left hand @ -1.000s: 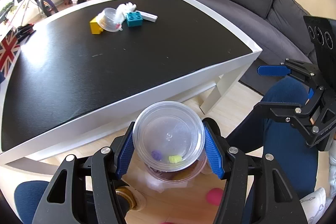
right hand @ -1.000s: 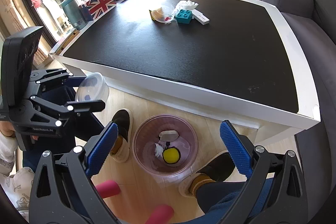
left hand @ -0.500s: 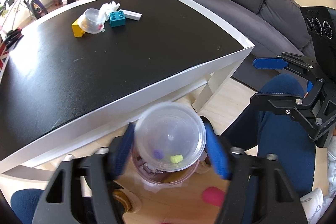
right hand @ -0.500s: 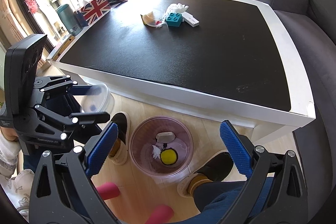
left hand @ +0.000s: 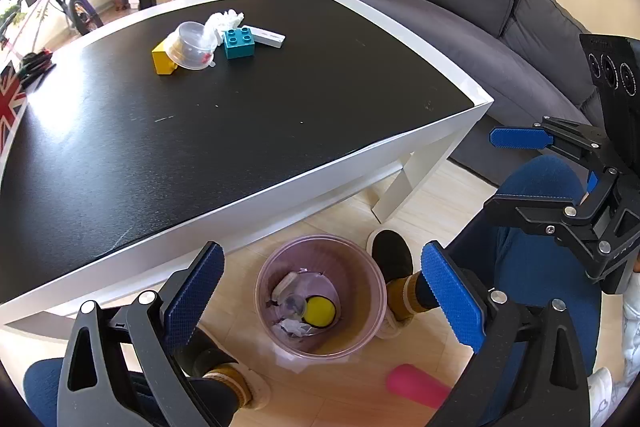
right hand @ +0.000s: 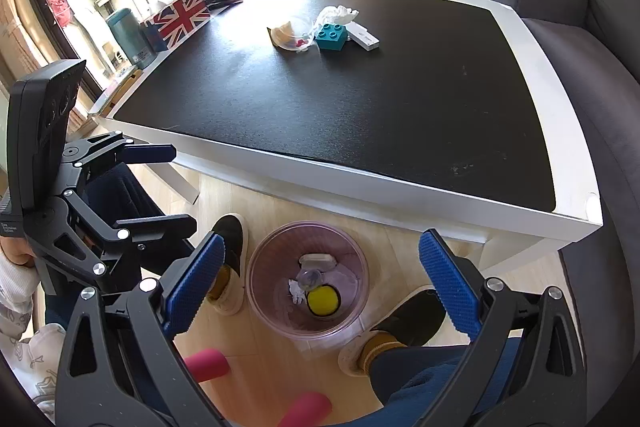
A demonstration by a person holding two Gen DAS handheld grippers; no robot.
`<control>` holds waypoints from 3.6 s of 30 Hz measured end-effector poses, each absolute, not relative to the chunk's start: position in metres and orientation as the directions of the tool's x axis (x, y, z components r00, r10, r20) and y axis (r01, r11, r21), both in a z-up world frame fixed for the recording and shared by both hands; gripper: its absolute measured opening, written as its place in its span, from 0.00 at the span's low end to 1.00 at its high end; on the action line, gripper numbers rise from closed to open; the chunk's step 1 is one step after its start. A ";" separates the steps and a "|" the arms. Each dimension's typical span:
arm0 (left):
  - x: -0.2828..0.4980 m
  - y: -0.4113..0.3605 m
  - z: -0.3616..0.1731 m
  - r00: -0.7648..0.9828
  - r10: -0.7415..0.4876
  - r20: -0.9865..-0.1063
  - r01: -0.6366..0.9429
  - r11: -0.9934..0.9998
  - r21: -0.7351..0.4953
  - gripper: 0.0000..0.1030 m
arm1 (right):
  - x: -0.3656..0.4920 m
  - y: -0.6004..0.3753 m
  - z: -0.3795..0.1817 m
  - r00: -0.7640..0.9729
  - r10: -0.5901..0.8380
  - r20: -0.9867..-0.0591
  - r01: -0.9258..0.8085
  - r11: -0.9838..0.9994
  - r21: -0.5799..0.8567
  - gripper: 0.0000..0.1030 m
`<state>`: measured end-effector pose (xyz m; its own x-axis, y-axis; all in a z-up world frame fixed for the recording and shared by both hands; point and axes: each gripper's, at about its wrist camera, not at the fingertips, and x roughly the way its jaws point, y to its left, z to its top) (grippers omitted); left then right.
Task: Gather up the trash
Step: 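Raise both empty grippers from the bin back over the table, then reach the right gripper to the white stick and grasp it, then grasp the clear round container with the left gripper while the right gripper holds the stick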
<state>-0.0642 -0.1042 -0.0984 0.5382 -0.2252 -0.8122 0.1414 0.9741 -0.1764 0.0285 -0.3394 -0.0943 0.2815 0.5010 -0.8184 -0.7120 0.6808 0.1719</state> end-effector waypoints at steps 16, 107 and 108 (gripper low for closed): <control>-0.069 -0.080 -0.058 0.590 -0.192 -0.784 0.093 0.981 -0.171 0.92 | 0.037 -0.330 -0.061 0.302 0.529 -0.793 -0.719 0.673 0.175 0.93; 0.084 0.018 -0.057 0.590 -0.144 -0.795 0.005 0.985 -0.175 0.93 | 0.235 -0.185 -0.094 0.211 0.448 -0.869 -0.838 0.541 0.075 0.18; 0.086 0.017 -0.057 0.589 -0.147 -0.795 0.010 0.985 -0.174 0.93 | 0.232 -0.187 -0.091 0.212 0.449 -0.868 -0.831 0.550 0.082 0.18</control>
